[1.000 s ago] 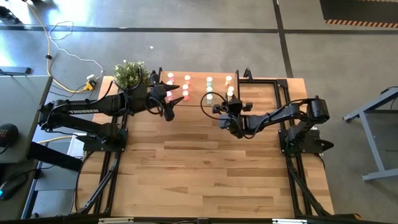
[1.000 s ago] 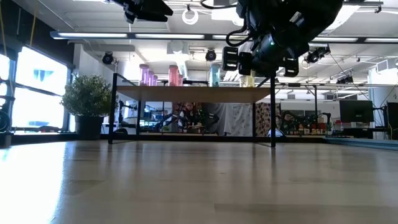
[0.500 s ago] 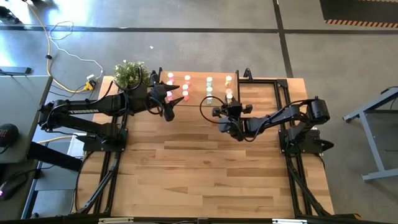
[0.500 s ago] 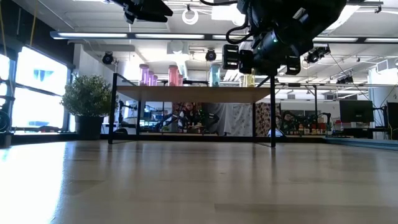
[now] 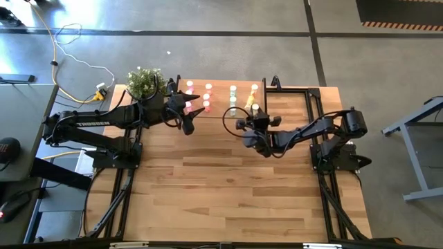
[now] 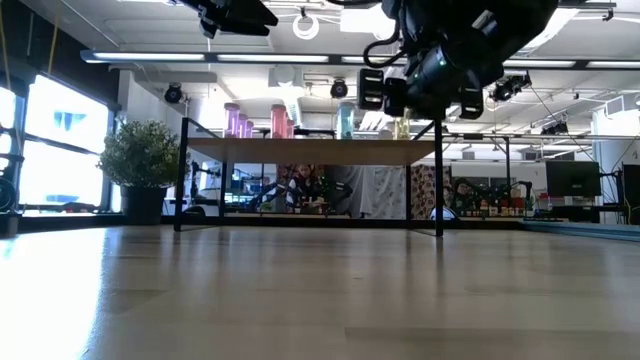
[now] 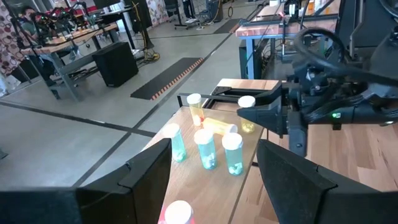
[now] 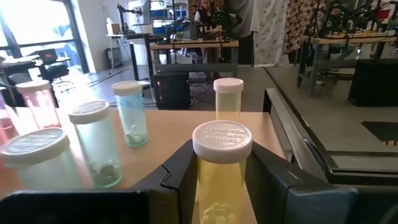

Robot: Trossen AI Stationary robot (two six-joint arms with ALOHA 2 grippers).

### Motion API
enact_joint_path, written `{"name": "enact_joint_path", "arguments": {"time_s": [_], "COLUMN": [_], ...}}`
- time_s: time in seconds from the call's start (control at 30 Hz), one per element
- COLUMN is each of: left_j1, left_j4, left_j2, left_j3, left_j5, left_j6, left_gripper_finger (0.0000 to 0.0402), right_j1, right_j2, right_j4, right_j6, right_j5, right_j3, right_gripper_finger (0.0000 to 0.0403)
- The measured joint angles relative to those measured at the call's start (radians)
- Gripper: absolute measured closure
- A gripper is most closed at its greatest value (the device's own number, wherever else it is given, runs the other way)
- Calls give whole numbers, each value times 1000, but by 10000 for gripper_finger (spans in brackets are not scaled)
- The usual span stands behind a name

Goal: Pick and place medicine bottles onto shelf by color
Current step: Put the yellow pill bottle on the shelf aligned with the other yellow pill bottles

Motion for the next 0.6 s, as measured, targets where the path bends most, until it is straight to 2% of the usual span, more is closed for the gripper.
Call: {"name": "enact_joint_path", "arguments": {"time_s": [0.37, 0.6], "left_j1": [0, 0], "left_j4": [0, 0], "left_j2": [0, 0], "left_j3": [0, 0], "left_j5": [0, 0], "left_j6": [-18, -18], "left_gripper_finger": [174, 174], "right_j1": [35, 100], "right_j2": [-93, -152], "right_j4": [5, -15], "right_j6": [-23, -10], "right_j5": [19, -2], "right_j3": [1, 1], "right_gripper_finger": [295, 295]}}
